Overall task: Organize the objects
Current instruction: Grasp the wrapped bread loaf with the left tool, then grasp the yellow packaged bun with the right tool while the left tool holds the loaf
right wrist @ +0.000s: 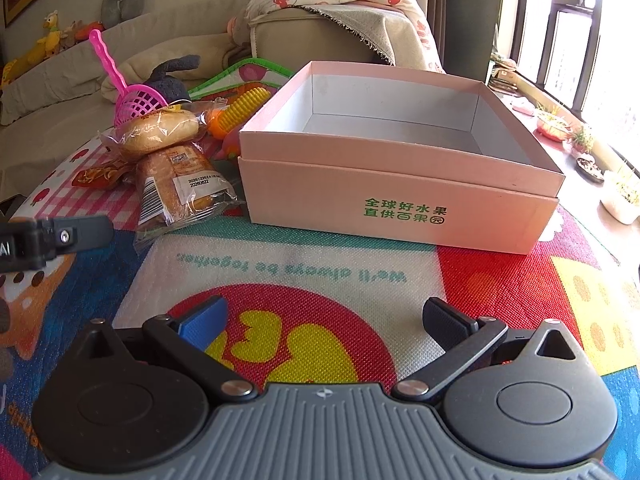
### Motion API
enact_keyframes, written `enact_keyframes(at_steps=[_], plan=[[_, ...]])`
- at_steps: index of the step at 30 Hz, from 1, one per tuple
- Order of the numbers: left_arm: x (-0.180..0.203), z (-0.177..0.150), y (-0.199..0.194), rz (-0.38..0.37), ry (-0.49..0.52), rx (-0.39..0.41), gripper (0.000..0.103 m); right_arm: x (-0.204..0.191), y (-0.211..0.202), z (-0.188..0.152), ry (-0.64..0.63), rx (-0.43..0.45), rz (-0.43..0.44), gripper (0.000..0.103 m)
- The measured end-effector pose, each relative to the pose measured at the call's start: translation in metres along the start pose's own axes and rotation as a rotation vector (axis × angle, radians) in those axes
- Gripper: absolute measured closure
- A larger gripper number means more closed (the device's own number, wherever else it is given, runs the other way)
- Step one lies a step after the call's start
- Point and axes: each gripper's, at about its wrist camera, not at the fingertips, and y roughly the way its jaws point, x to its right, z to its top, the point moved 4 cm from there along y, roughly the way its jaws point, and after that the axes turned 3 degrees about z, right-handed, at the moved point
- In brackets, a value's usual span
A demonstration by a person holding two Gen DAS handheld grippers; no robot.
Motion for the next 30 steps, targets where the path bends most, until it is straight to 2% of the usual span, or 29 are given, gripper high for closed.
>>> enact_keyframes(at_steps=[2,6,8,15,16,17,18,19,21,24,27,30], plan=[[0.008,0.015,0.009,-0.026,-0.037,-0.027,0.001,0.000,0.000,0.000,-0.002,-0.002,0.002,0.000],[0.028,0.030,0.051,0.055,0.018,-0.095,0.001,-0.001,0.000,0.000,-0.004,-0.004,0.006,0.000],[0.029,0.031,0.069,0.073,-0.013,-0.127,0.000,-0.001,0.000,0.001,-0.004,-0.005,0.009,0.000],[0.034,0.033,0.085,0.099,0.001,-0.091,0.002,-0.003,-0.001,-0.001,-0.009,-0.001,0.006,0.000],[0.034,0.032,0.084,0.096,0.014,-0.084,0.005,-0.004,-0.002,-0.001,-0.010,0.001,0.005,0.000],[0.033,0.031,0.082,0.080,0.021,-0.077,0.008,-0.004,-0.002,-0.002,-0.010,0.004,0.004,0.000],[0.032,0.031,0.078,0.051,0.025,-0.072,0.020,-0.004,-0.003,-0.002,-0.010,0.006,0.005,0.000],[0.030,0.029,0.074,0.019,0.024,-0.068,0.025,-0.004,-0.003,-0.002,-0.010,0.006,0.005,0.000],[0.021,0.021,0.058,-0.037,0.022,-0.082,0.027,-0.004,-0.002,-0.001,-0.012,0.005,0.005,0.000],[0.000,0.001,0.021,-0.107,0.061,-0.060,0.028,-0.006,-0.004,-0.001,-0.022,0.003,0.005,0.000],[-0.031,-0.014,-0.019,-0.124,0.099,-0.030,0.029,-0.018,-0.007,0.003,-0.059,0.007,0.040,0.000],[-0.065,-0.019,-0.045,-0.108,0.073,-0.009,0.029,-0.049,-0.012,0.018,-0.112,0.048,0.115,0.000]])
